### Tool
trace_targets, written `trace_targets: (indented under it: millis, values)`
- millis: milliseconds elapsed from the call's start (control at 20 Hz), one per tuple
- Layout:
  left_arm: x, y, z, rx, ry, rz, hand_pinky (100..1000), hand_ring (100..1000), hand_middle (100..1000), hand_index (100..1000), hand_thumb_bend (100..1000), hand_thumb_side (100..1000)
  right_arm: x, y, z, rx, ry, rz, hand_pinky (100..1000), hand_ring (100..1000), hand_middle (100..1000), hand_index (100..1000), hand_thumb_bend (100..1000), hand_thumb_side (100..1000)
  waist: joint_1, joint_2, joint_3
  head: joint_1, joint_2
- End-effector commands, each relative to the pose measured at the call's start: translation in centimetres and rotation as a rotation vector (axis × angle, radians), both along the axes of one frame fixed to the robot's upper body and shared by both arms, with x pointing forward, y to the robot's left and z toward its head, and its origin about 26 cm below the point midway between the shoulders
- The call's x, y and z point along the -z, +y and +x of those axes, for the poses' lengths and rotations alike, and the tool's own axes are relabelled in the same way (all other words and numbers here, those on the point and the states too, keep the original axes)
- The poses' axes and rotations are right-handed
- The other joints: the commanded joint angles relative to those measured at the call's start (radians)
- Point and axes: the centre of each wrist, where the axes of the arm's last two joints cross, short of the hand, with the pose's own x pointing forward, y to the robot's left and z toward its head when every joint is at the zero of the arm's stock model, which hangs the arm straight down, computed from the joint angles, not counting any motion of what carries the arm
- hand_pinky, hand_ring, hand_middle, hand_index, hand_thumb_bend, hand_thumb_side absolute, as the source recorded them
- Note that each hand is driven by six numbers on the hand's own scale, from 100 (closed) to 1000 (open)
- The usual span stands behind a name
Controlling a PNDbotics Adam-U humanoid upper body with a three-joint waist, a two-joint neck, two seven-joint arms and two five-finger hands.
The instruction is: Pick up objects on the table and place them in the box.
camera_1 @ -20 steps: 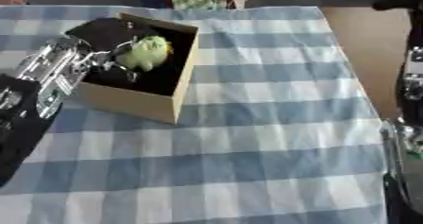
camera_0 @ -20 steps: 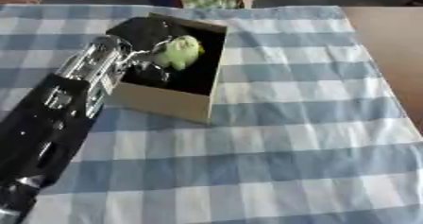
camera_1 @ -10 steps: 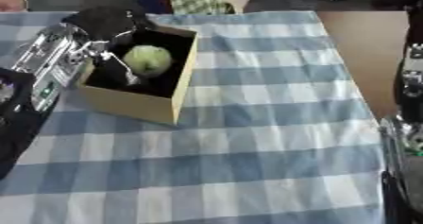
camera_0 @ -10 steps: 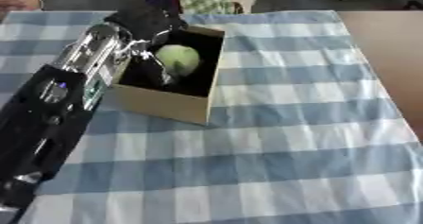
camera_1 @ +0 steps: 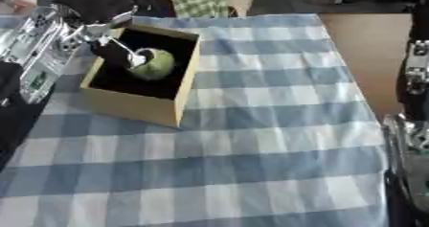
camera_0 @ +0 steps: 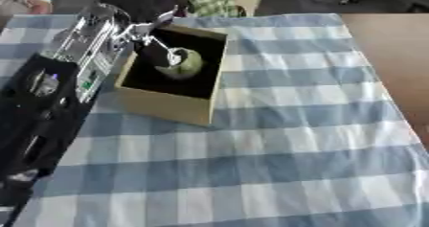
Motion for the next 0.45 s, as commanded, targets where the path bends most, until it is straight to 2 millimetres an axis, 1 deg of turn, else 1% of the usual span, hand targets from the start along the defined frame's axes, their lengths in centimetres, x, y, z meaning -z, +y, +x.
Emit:
trace_targets:
  millis: [50, 100, 150, 200, 250, 450]
  values:
    - [-2.6, 1.0, -2.1, 0.039, -0.063, -0.037, 401, 665, 719, 831, 199, 275, -0.9, -0.6, -0.4, 0.013, -0.027, -0.021, 776, 604, 580, 772, 100, 740, 0.001, -0.028, 0.002, -0.01, 0.016]
    - [-2.9, 1.2, -2.7, 0.057, -0.067, -0.049, 398, 662, 717, 828, 195, 276, -0.9, -0.6, -0.4, 0.015, -0.027, -0.022, 776, 604, 580, 772, 100, 739, 0.001, -0.03, 0.004, -0.012, 0.019]
    - [-3.3, 1.5, -3.5, 0.074, -0.076, -0.063, 380, 636, 692, 806, 165, 278, -0.9, -0.7, -0.4, 0.017, -0.028, -0.022, 776, 605, 580, 772, 100, 739, 0.001, -0.033, 0.006, -0.015, 0.022]
    - [-3.7, 1.9, -4.3, 0.091, -0.09, -0.077, 377, 632, 687, 801, 165, 280, -0.9, -0.7, -0.5, 0.019, -0.029, -0.023, 776, 605, 580, 772, 100, 738, 0.001, -0.035, 0.007, -0.017, 0.024]
    - [-4.1, 2.3, -5.1, 0.107, -0.102, -0.094, 360, 614, 673, 778, 132, 282, -0.9, -0.8, -0.5, 0.022, -0.029, -0.023, 776, 605, 581, 772, 100, 738, 0.001, -0.037, 0.009, -0.02, 0.026]
    - [-5.3, 4.2, -8.2, 0.145, -0.148, -0.171, 346, 602, 667, 749, 111, 280, -0.8, -1.0, -0.6, 0.033, -0.03, -0.025, 777, 606, 581, 772, 100, 737, 0.003, -0.042, 0.015, -0.026, 0.032]
